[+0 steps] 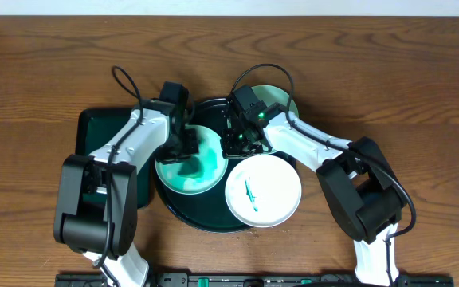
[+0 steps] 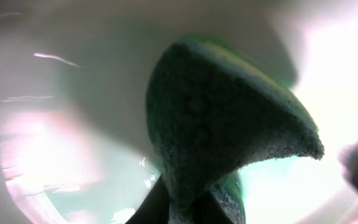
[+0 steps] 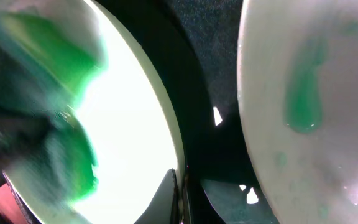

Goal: Clean dirty plates on tray and stack at the side
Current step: 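Scrub the left plate surface with the sponge in the left gripper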

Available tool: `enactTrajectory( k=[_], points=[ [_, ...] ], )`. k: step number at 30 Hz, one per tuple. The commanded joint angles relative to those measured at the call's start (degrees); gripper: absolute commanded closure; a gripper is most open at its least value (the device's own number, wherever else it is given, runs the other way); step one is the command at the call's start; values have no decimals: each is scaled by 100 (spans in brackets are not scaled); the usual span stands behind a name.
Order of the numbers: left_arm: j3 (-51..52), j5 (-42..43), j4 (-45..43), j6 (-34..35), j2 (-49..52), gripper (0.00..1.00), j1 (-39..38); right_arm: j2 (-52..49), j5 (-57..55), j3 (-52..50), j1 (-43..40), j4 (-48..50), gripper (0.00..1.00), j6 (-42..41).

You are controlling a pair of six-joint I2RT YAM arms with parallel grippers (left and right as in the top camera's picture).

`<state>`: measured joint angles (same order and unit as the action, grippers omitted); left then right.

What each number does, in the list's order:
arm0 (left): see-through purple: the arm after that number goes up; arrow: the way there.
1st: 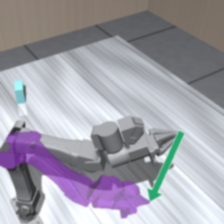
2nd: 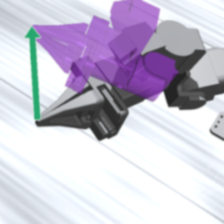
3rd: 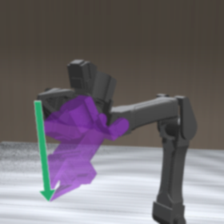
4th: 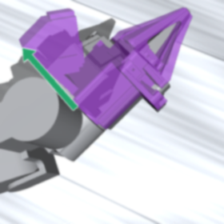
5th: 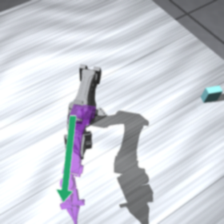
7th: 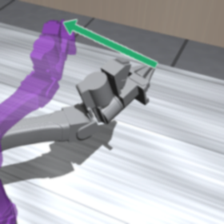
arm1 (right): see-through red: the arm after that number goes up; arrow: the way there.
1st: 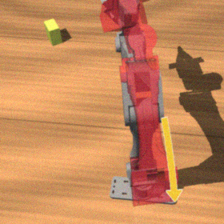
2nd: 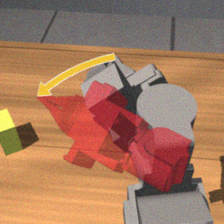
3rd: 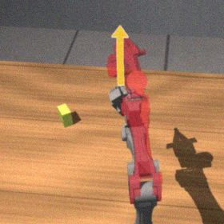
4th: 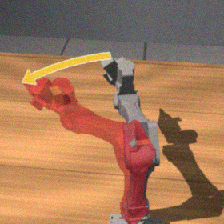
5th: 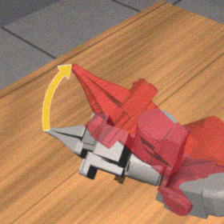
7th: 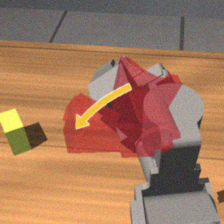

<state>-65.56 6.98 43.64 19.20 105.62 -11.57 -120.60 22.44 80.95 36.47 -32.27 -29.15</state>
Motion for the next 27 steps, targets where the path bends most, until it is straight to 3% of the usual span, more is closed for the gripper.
enactTrajectory(
  k=[1, 6, 12, 14, 21, 25, 27],
  points=[
    [72, -2221, 273, 662, 140, 93, 190, -140, -205, -17, -85, -52, 99, -17],
    [72, -726, 756, 361, 140, 93, 92, -140, -205, -17, -85, -46, 99, -15],
    [72, 2251, 756, -1436, 140, 93, -210, -140, -205, -17, -81, -48, 99, -13],
    [72, 2503, 546, -1576, 140, 93, -280, -140, -205, -17, -81, -50, 99, 0],
    [72, 2090, -723, -1545, 140, 93, -245, -140, -203, -17, -81, -52, 99, 4],
    [72, 125, -942, -704, 140, 93, -136, -140, -205, -17, -81, -52, 99, 7],
    [72, -1303, -787, 57, 140, 93, -94, -140, -205, -17, -81, -50, 99, 7]
  ],
)
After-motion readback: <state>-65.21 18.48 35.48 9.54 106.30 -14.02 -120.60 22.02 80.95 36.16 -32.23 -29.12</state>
